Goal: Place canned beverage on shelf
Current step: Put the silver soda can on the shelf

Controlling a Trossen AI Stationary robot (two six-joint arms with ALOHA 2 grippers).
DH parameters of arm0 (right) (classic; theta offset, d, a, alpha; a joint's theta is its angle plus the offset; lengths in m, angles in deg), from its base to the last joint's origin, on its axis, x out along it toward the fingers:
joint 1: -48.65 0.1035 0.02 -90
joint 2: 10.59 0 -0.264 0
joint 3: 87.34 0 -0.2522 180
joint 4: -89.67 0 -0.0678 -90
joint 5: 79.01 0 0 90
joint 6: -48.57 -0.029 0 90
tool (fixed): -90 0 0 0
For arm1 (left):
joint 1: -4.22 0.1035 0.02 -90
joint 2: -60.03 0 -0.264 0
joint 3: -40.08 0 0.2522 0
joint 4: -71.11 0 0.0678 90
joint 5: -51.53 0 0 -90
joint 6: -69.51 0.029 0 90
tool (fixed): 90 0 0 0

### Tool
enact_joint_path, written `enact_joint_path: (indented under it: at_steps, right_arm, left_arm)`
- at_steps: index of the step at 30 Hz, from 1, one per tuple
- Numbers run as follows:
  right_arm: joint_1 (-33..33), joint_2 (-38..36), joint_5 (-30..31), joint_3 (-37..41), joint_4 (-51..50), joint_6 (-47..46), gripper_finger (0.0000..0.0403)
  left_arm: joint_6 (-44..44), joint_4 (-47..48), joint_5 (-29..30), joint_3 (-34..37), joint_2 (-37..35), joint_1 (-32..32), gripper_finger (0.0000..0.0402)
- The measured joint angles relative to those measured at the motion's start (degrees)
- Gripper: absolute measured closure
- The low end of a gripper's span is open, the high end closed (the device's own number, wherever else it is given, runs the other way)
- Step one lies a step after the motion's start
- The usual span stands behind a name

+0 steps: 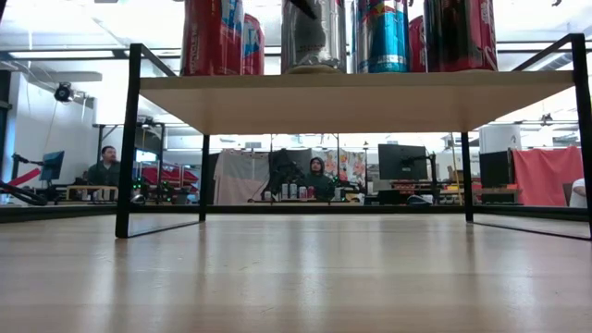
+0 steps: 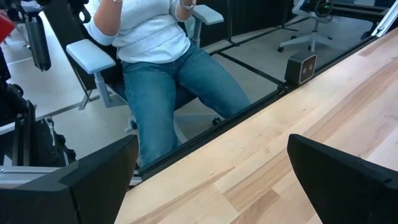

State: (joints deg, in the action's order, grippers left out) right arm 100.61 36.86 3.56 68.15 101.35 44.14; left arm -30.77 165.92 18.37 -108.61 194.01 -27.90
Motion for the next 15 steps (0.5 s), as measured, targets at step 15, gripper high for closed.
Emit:
enact_joint_path:
  at_steps: [15]
  right_arm:
    - [0.00, 0.00, 0.00, 0.00, 0.01, 0.00, 0.0003]
  left_arm:
    - [4.08, -0.48, 2.11, 0.02, 0.01, 0.93, 0.0275]
